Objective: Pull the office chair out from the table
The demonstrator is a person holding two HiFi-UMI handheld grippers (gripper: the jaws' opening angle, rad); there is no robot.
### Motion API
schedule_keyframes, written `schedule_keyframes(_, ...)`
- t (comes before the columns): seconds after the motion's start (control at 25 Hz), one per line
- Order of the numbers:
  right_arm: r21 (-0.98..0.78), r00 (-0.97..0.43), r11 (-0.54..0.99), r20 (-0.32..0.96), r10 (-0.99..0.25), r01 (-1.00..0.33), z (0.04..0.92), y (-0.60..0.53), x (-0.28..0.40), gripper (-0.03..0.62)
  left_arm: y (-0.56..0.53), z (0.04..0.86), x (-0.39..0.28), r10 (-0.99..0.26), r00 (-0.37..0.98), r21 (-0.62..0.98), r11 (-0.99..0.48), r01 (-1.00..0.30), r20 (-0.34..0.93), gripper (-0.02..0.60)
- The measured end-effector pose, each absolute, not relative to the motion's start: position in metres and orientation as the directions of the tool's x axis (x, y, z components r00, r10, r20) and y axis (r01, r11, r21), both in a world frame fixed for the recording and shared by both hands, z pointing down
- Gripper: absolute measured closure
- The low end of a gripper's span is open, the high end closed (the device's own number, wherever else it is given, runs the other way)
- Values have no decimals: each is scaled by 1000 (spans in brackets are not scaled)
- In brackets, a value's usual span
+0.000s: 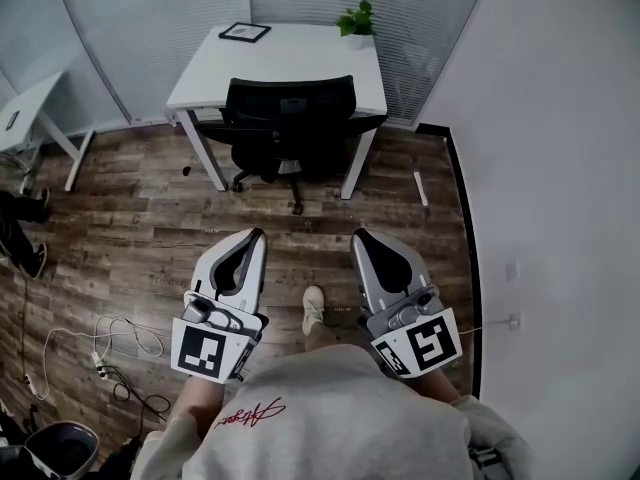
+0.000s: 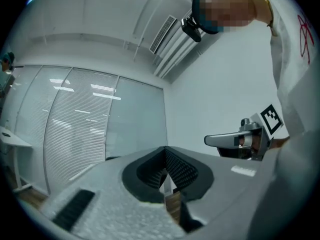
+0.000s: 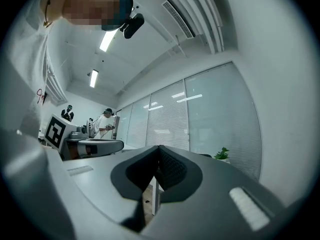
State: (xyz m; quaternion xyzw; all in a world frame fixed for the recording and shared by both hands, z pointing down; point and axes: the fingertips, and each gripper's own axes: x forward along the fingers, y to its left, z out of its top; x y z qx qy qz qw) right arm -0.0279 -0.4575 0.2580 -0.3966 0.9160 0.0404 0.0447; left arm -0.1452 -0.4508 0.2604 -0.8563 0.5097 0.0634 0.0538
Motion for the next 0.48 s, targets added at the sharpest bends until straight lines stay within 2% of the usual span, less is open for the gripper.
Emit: schedule_keyframes(0.48,23,-691,693,-98,-716,-721,251,-577,-22,592,-567,248,-139,-878,451,-17,-454,-891,-164,581)
